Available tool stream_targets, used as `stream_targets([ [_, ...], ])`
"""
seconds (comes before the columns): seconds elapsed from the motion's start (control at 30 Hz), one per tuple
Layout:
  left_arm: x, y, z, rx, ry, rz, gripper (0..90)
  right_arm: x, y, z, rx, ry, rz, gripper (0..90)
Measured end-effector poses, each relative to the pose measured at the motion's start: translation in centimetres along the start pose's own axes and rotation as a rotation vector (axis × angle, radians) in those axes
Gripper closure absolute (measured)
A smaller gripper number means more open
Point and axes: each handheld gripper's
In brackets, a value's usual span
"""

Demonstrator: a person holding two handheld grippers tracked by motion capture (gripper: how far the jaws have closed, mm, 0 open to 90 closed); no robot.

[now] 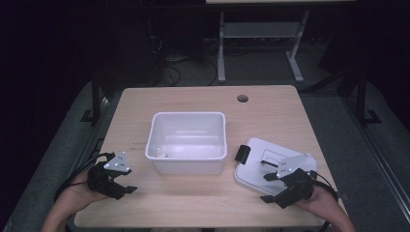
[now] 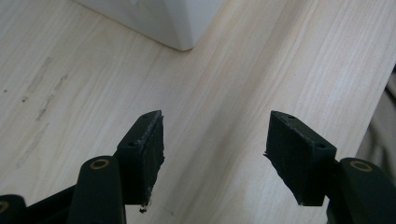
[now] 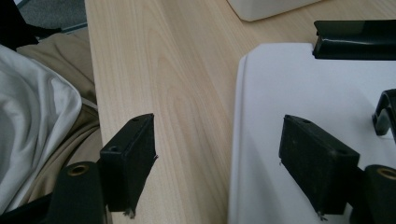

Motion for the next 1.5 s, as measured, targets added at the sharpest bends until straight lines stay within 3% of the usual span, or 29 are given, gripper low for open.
stream_targets([
  [0.33,0.8,-0.5,0.6,-0.003,0.003,0.018,36.5,-1.1,1.1,-0.3,-0.035,-0.028,-0.012,28.2],
  [0.73,1.0,-1.0,1.2,-0.02,0.009,0.033,36.1,-2.0,2.4,0.4,-0.065,-0.066,-0.044,28.5],
  [1.07,1.5,-1.1,1.5,-0.021,0.008,0.035,36.0,-3.1,2.8,1.3,-0.065,-0.1,-0.054,30.0],
  [1.5,1.4,-1.5,1.4,-0.033,0.014,0.047,35.9,-3.3,2.5,2.6,-0.042,-0.101,-0.079,33.5],
])
Point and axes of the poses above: each handheld gripper's, and its own axes: x roughly forward along the jaws, y roughly out of its top, z roughly to its right, and after that the axes turned 7 degrees about x, right-handed
